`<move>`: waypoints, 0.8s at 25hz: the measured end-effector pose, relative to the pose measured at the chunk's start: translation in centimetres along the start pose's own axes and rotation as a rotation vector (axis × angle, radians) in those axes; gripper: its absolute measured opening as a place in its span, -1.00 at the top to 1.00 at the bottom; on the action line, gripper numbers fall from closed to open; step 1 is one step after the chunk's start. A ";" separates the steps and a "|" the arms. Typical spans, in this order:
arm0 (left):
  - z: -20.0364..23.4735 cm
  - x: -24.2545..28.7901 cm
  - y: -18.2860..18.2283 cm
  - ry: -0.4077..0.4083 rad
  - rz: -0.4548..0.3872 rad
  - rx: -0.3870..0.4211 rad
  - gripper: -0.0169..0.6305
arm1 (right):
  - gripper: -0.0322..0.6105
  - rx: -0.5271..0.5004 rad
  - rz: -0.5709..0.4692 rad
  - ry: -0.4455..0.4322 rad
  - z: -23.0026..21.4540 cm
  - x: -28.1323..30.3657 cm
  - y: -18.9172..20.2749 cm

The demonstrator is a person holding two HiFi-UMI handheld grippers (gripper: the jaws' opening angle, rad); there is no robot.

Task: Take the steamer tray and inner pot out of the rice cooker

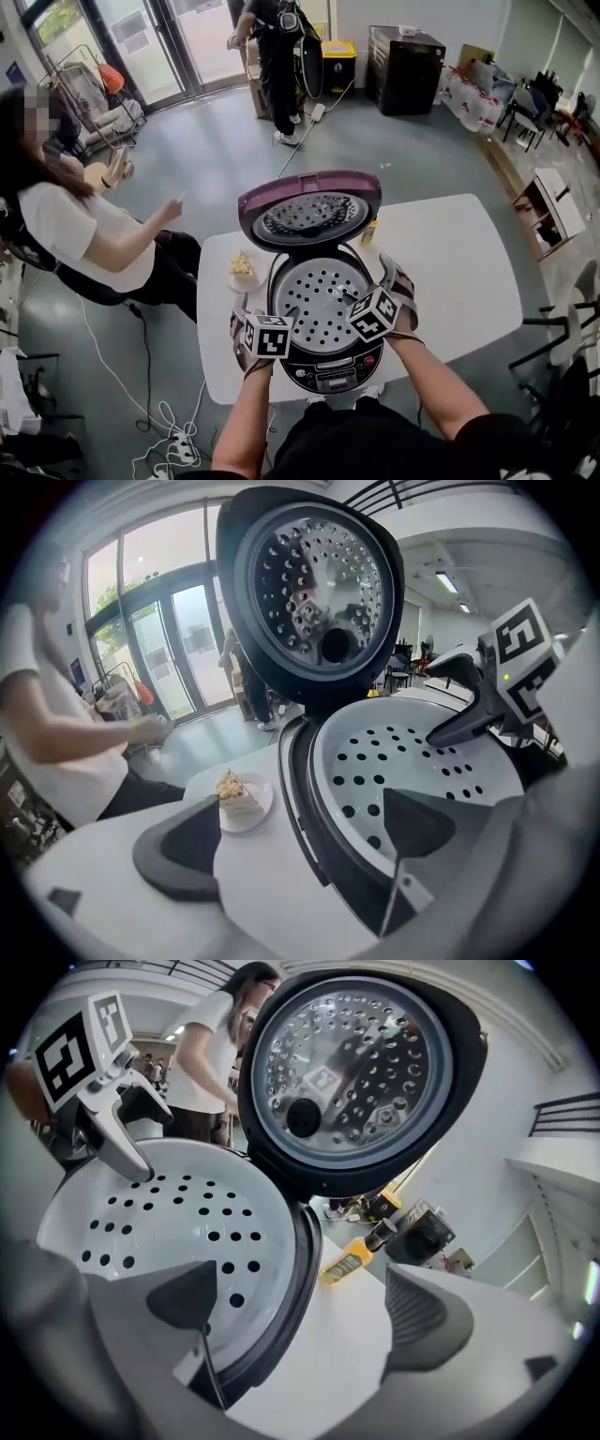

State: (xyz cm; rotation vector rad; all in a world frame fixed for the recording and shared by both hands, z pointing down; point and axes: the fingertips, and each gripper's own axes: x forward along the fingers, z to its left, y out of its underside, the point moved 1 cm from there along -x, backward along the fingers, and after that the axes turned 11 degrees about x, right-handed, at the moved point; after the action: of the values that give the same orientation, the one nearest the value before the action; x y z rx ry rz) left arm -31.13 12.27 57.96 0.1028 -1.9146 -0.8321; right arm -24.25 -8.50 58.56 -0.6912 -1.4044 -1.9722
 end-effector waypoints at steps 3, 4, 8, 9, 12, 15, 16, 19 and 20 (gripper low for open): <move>0.3 0.2 0.2 -0.010 0.011 -0.002 -0.66 | -0.65 -0.014 0.029 0.007 -0.2 0.4 0.4; 0.4 0.2 0.2 -0.011 0.012 -0.003 -0.65 | -0.48 -0.016 0.036 0.003 -0.2 0.5 0.5; 0.3 0.1 0.3 -0.021 0.013 0.003 -0.63 | -0.26 -0.032 0.048 0.000 0.1 0.7 0.6; 0.3 0.1 0.3 -0.025 0.013 0.007 -0.62 | -0.25 -0.037 0.048 0.002 0.2 0.8 0.6; 0.2 0.0 0.4 -0.026 0.013 0.010 -0.61 | -0.23 -0.042 0.048 -0.003 0.2 0.8 0.6; 0.0 0.0 0.4 -0.020 0.011 0.004 -0.50 | -0.01 -0.055 0.041 -0.002 0.5 0.7 0.7; 0.0 -0.1 0.3 -0.022 0.009 0.004 -0.44 | 0.05 -0.061 0.037 0.001 0.6 0.7 0.7; 0.1 -0.1 0.2 -0.032 0.001 0.009 -0.38 | 0.10 -0.057 0.032 -0.001 0.6 0.6 0.7; 0.1 -0.1 0.1 -0.032 -0.001 0.010 -0.38 | 0.10 -0.057 0.031 -0.002 0.6 0.6 0.7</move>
State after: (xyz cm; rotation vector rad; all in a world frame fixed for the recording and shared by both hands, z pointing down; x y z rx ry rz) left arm -31.12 12.43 57.93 0.0971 -1.9494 -0.8289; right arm -24.10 -8.23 59.64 -0.7361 -1.3350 -1.9942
